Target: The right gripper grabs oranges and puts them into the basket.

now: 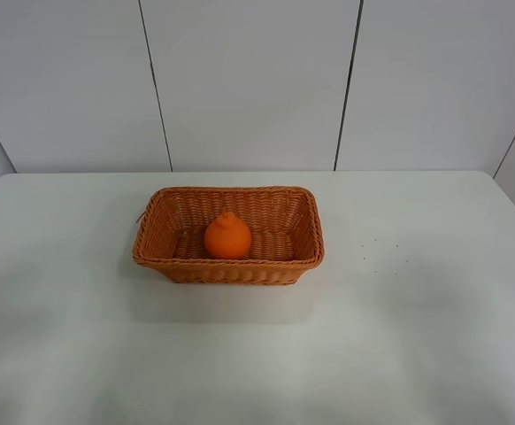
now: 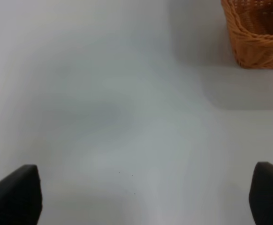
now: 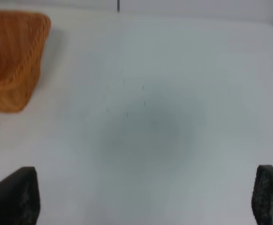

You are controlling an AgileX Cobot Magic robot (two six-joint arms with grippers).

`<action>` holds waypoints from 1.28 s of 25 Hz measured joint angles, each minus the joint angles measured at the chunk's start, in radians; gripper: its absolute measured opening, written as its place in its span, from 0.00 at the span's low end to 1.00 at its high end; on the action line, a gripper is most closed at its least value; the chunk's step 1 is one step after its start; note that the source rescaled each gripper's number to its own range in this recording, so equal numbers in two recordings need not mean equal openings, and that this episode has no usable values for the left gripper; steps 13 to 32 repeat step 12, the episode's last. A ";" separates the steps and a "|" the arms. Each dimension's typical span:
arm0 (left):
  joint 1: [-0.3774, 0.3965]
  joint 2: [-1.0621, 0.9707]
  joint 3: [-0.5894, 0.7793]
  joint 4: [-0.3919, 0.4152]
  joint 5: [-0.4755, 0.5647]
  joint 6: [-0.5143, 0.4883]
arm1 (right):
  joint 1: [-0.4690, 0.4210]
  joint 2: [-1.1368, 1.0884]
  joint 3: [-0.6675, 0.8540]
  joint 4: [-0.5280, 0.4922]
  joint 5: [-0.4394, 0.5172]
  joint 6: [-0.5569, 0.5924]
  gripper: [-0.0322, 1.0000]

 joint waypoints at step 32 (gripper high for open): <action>0.000 0.000 0.000 0.000 0.000 0.000 | 0.000 -0.018 0.001 -0.008 0.000 0.006 1.00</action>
